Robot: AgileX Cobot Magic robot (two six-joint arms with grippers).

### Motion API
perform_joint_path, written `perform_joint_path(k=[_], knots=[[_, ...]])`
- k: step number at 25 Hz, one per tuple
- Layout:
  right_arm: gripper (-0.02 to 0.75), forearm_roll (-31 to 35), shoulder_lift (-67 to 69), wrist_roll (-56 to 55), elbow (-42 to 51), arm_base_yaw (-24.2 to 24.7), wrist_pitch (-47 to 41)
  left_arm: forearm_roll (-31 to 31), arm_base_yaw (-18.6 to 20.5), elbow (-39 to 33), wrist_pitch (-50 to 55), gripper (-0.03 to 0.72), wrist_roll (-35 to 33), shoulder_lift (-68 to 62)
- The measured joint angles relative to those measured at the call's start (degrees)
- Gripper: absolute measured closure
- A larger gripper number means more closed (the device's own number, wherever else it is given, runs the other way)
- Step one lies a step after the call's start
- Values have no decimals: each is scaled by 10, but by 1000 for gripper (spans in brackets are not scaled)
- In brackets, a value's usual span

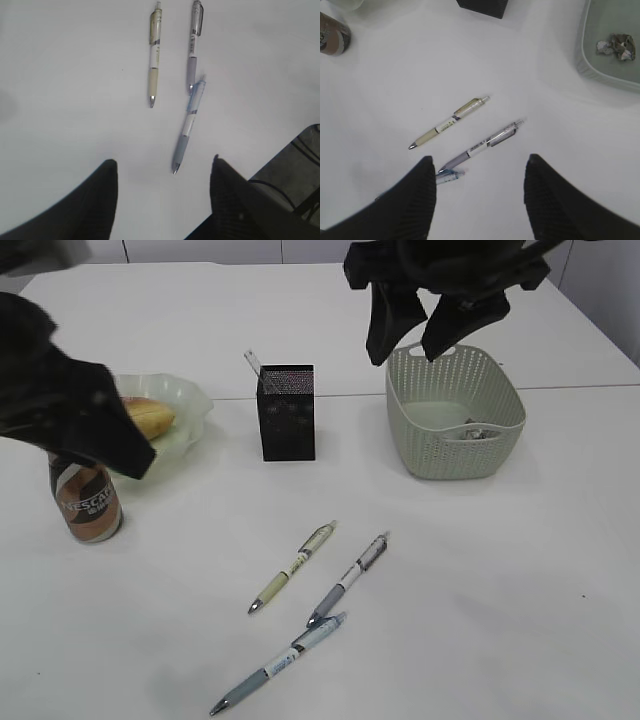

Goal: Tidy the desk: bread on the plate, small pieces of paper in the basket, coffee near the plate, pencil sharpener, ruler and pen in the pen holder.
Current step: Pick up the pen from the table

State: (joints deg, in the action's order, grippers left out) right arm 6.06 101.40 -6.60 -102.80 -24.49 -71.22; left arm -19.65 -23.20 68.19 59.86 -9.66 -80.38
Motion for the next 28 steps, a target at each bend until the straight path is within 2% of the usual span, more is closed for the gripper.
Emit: perform_joint_path(k=[5,11,17,23,28], knots=[[323,-5,-29,8,0,28,0,41,-54,100,5,254,17,-134],[343,-18,-64,8,11,143,-1,63,-73,228,21,254,30,-281],[346,-33,-68,22,78,239,-1,95,-81,328,51,282,41,-398],[347,-37,-68,37,132,257,-1,119,-106,400,89,296,52,-497],[347,-25,-68,38,139,257,-1,144,-130,412,94,297,76,-542]])
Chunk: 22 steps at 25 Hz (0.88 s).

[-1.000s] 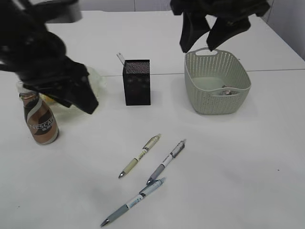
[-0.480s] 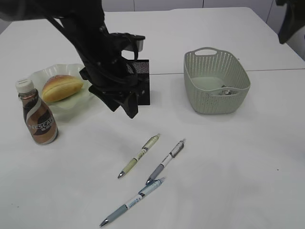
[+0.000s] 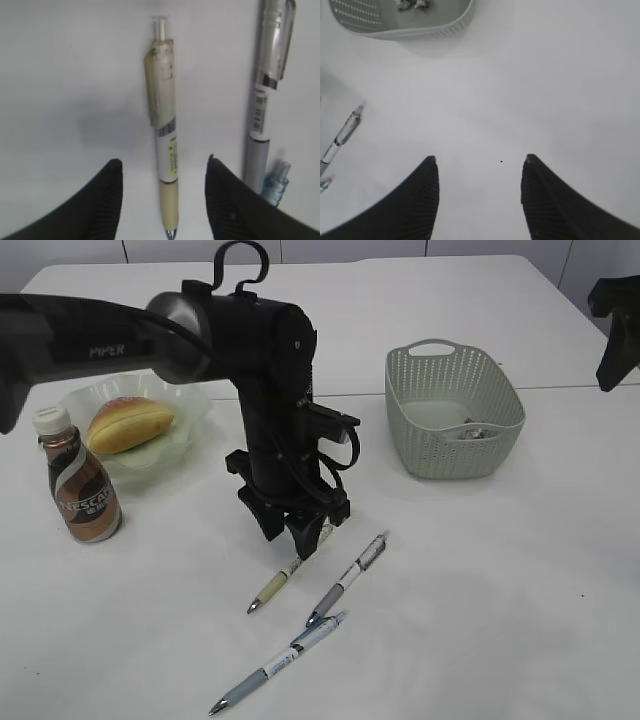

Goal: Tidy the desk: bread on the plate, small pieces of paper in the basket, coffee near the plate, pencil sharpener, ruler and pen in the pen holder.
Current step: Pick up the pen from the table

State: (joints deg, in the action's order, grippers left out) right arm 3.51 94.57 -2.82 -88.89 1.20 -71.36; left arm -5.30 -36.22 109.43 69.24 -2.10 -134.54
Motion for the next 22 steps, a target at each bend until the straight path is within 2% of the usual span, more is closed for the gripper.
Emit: perform_joint_path(k=[17,22], knots=[[347,2,0,4,0,1,0,3,-3,0,0,303,15,-42],[348,2,0,5,0,1,0,3,-3,0,0,347,16,-42]])
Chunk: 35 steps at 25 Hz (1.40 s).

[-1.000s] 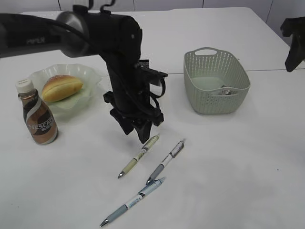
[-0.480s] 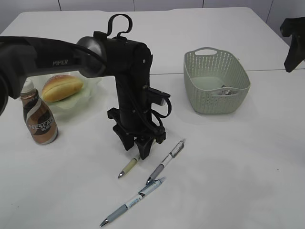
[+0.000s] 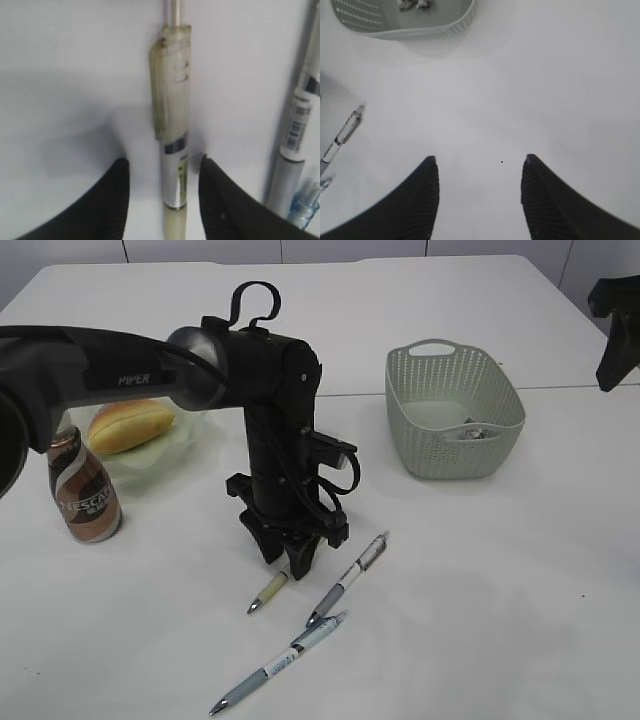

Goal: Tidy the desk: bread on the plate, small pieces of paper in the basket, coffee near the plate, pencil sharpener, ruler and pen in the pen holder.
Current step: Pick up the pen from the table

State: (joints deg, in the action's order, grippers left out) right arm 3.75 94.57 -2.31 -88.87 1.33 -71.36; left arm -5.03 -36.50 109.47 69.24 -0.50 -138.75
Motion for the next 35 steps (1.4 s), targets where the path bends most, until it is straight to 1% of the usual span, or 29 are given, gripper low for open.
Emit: perform_joint_path(k=[6,11,15,19,27,31,35], knots=[[348,0,0,0,0,0,0,2,-1,0,0,467,0,-1],[348,0,0,2,0,0,0,3,-1,5,1,514,0,-8],[349,0,0,3,0,0,0,4,-1,7,3,578,0,-8],[349,0,0,3,0,0,0,4,-1,7,3,610,5,-8],[350,1,0,3,0,0,1,-4,-1,5,3,623,5,9],[351,13,0,4,0,0,1,-10,-1,1,2,623,12,62],[351,17,0,4,0,0,1,-10,-1,-33,2,623,16,119]])
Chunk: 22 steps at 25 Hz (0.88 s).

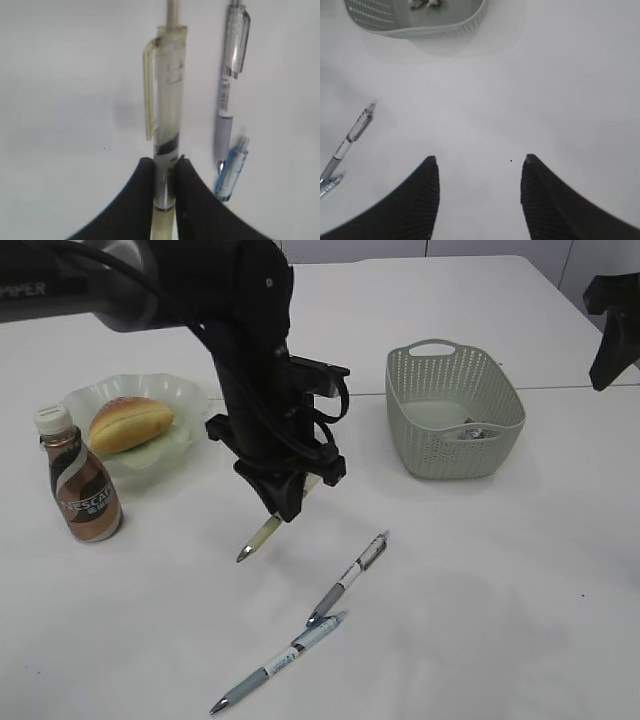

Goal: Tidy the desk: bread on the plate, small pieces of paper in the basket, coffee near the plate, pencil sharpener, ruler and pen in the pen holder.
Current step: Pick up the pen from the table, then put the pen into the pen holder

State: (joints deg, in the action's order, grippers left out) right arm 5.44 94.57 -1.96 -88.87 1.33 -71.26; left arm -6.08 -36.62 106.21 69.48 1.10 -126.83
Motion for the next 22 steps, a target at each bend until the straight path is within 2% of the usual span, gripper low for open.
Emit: perform_joint_path(k=[3,6,9,12,14,17,22], knots=[[351,1,0,0,0,0,0,0,0,-52,-9,623,0,44],[351,1,0,0,0,0,0,-1,0,-133,-87,624,0,94],[351,2,0,0,0,0,0,-1,0,-251,-222,624,0,151],[351,2,0,0,0,0,0,-1,0,-367,-404,624,0,199],[351,2,0,0,0,0,0,-1,0,-419,-508,624,0,215],[351,3,0,0,0,0,0,-1,0,-447,-626,624,1,216],[351,3,0,0,0,0,0,0,0,-436,-794,623,1,216]])
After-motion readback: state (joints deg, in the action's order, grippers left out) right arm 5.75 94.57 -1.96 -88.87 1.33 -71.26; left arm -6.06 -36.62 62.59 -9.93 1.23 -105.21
